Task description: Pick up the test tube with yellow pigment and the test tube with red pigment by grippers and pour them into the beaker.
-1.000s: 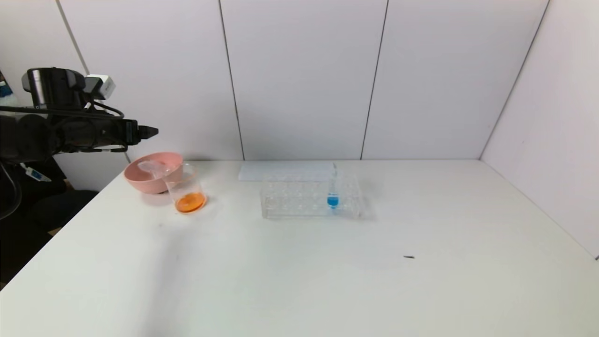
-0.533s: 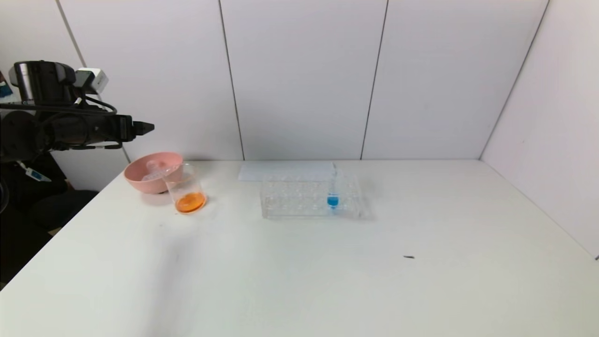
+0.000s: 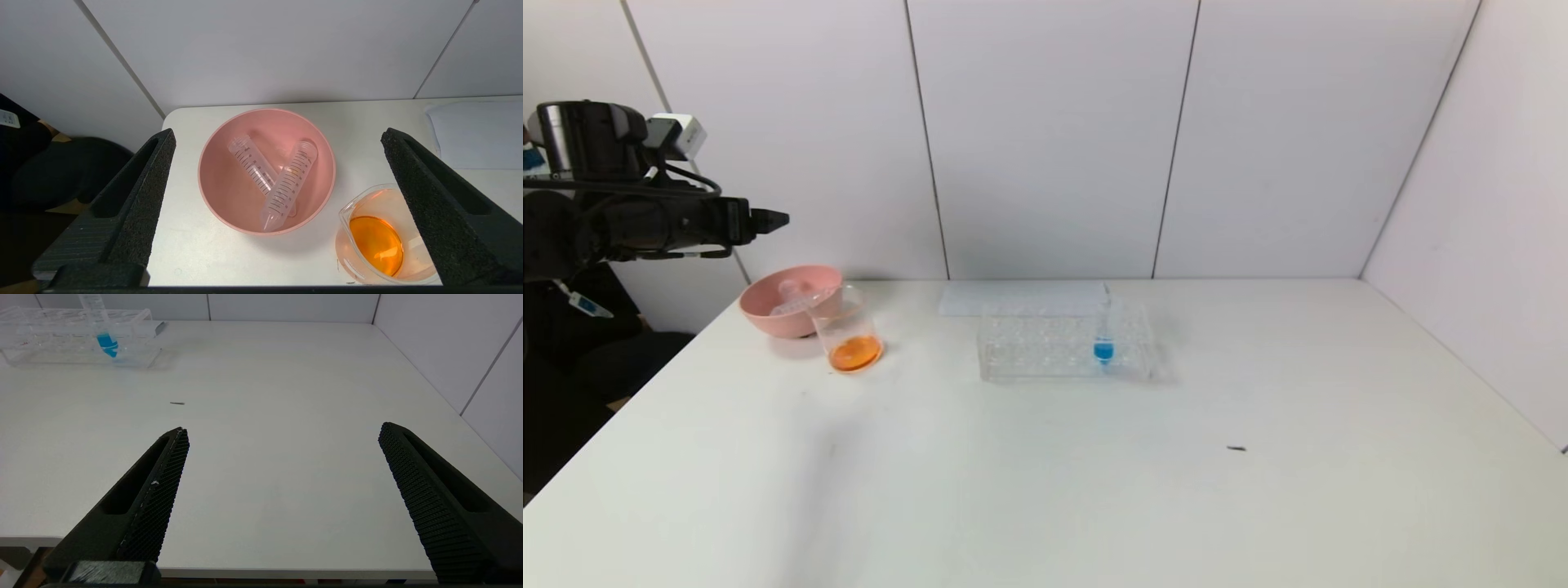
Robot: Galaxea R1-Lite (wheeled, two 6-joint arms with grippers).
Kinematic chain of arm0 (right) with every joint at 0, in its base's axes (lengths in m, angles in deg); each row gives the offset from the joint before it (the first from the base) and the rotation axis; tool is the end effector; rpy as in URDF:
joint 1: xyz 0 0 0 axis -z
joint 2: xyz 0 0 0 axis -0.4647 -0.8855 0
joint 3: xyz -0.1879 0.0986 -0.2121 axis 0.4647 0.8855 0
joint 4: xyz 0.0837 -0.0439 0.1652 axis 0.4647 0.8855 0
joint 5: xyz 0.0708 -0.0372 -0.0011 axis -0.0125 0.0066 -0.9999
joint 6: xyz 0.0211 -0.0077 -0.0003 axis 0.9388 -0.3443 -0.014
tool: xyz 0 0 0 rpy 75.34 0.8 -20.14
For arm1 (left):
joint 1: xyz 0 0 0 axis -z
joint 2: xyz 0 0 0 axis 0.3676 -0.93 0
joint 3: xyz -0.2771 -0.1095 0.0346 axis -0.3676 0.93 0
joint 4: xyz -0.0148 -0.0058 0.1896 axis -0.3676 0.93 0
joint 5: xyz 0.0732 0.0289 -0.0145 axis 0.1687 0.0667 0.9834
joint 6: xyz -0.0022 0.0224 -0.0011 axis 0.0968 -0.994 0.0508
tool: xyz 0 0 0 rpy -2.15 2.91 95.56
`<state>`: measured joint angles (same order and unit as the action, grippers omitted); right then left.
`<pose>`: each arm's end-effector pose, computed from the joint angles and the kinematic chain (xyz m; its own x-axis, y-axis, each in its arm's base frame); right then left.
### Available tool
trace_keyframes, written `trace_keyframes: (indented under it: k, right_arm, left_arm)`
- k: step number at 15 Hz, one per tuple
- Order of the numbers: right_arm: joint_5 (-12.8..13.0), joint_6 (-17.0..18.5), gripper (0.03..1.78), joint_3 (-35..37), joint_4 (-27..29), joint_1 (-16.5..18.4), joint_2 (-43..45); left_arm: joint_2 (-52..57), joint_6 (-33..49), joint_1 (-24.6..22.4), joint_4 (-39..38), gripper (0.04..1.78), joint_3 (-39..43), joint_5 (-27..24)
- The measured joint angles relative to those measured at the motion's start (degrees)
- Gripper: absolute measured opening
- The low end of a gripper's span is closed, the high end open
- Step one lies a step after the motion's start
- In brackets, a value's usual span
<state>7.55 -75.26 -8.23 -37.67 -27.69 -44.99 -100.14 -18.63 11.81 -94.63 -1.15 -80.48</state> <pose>-0.0230 0.0000 0.0760 1.0000 0.0000 0.0018 0.0000 1.0000 -0.0005 0.3703 0.0611 0.2472 0.9661 0.0470 -0.2538 -0.0278 0.9965 0.0786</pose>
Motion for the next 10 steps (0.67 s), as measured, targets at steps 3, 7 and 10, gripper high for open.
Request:
trace_keyframes:
  k: [3, 7, 10]
  right_arm:
    - [0.0, 0.0, 1.7, 0.0, 0.0, 0.0, 0.0]
    - [0.0, 0.0, 1.7, 0.0, 0.0, 0.0, 0.0]
    - [0.0, 0.0, 1.7, 0.0, 0.0, 0.0, 0.0]
  left_arm:
    - [0.8, -0.2, 0.1, 0.2, 1.76, 0.4, 0.0]
    - [2.6, -0.9, 0.7, 0.0, 1.76, 2.0, 1.1]
    - [4.3, -0.9, 0.9, 0.3, 1.76, 2.7, 1.0]
